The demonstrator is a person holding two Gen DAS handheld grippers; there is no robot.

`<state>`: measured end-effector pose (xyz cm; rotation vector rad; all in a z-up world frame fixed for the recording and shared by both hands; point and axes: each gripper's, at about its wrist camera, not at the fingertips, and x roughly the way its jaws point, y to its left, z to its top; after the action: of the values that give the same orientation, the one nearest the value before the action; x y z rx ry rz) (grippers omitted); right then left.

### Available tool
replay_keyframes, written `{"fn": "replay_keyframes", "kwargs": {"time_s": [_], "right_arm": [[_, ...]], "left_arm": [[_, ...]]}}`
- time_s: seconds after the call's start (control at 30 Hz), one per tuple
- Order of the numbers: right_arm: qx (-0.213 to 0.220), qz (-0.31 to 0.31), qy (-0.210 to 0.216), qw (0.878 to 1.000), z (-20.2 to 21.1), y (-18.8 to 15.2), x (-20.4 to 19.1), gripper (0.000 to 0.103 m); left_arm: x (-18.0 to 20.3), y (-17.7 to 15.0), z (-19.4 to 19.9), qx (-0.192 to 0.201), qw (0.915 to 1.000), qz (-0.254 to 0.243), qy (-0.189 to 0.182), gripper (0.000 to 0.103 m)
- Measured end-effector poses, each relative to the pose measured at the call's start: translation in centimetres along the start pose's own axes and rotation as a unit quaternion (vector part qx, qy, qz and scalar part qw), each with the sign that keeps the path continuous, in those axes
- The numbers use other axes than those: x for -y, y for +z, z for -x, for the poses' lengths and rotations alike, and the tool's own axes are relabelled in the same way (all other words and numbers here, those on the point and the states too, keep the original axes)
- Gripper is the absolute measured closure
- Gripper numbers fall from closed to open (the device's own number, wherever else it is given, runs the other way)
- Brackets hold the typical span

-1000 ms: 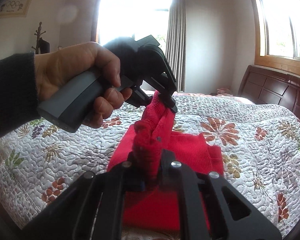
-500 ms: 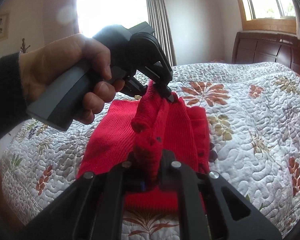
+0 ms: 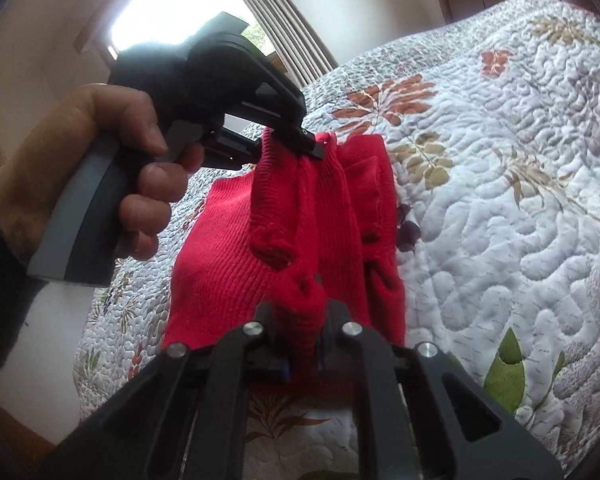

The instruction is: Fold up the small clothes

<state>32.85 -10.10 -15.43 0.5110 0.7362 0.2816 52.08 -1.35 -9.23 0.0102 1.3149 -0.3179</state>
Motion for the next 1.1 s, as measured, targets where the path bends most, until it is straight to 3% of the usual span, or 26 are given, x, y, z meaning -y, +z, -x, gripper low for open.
{"fn": "replay_keyframes", "kwargs": {"time_s": [0.23,0.33,0.4,0.47,0.6,0.7,0.77,0.93,1.03,1.07,1.1], "right_arm": [[-0.013,-0.048,0.033,0.998,-0.1,-0.5,2.2,0.096],[-0.031,-0.067,0.042,0.996,-0.9,-1.0,3.4,0.095],[-0.04,-0.074,0.058,0.995,-1.1,-1.2,4.0,0.092],[-0.045,-0.068,0.077,0.994,-0.7,-1.2,4.2,0.082],[-0.043,-0.077,0.112,0.99,1.6,-0.1,5.5,0.056],[-0.04,-0.114,0.151,0.981,2.5,2.2,7.7,0.051],[-0.048,-0.128,0.163,0.977,1.8,4.6,8.6,0.051],[-0.101,-0.157,0.194,0.963,-4.9,11.0,10.0,0.051],[-0.145,-0.156,0.173,0.962,-8.8,12.7,9.8,0.052],[-0.159,-0.156,0.163,0.961,-9.8,12.8,9.6,0.056],[-0.166,-0.15,0.156,0.962,-10.3,12.9,9.4,0.069]], "left_arm": [[1.6,-0.2,-0.5,0.006,0.9993,-0.014,0.034,0.089],[1.9,-0.1,1.2,0.046,0.9989,-0.007,-0.006,0.069],[1.8,-0.1,3.5,0.105,0.9936,-0.007,-0.041,0.037],[1.5,-0.4,5.7,0.153,0.9861,-0.011,-0.063,0.026],[0.1,-2.7,9.0,0.198,0.9731,-0.028,-0.115,0.025],[-0.6,-6.4,9.7,0.206,0.9663,-0.06,-0.142,0.022],[-0.7,-9.4,8.9,0.183,0.9639,-0.084,-0.174,0.022],[1.3,-16.5,6.9,0.173,0.9518,-0.164,-0.193,0.025],[3.1,-18.6,5.5,0.168,0.9423,-0.212,-0.197,0.025],[3.4,-18.9,5.0,0.164,0.9404,-0.219,-0.202,0.025],[3.8,-19.1,4.4,0.158,0.9389,-0.224,-0.209,0.025]]}}
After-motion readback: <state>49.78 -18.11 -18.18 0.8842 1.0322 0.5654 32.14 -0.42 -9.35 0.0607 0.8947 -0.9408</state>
